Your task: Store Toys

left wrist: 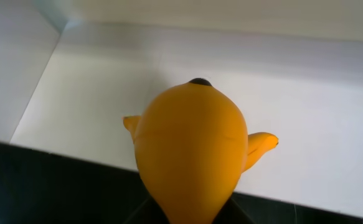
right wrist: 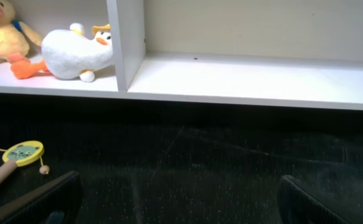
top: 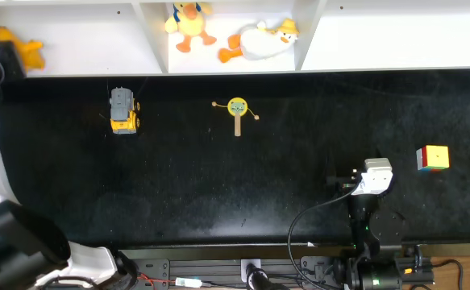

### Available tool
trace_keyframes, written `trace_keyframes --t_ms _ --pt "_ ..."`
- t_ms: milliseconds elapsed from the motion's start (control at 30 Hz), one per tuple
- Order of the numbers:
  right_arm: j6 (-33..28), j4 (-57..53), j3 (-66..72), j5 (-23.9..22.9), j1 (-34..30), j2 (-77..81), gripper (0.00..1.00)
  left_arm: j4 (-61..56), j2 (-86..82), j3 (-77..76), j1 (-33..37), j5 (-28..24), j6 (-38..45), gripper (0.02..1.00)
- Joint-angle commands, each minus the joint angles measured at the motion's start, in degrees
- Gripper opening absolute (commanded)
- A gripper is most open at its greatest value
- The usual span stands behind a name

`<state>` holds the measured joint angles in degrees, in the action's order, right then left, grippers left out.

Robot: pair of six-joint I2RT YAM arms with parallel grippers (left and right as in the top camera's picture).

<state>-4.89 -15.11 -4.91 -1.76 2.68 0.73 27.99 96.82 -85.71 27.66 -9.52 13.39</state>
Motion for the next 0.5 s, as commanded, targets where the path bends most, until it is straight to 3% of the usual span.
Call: trace_keyframes --t_ms 33,500 --pt "0.20 0.17 -0.11 -0.15 0.26 -0.52 0.996 -1.66 3.02 -1.79 -0.92 0.98 -1.77 0.036" --pt "0.20 0.17 -0.11 -0.15 0.26 -0.52 0.996 -2.86 6.19 -1.79 -0.96 1.01 -2.80 0.040"
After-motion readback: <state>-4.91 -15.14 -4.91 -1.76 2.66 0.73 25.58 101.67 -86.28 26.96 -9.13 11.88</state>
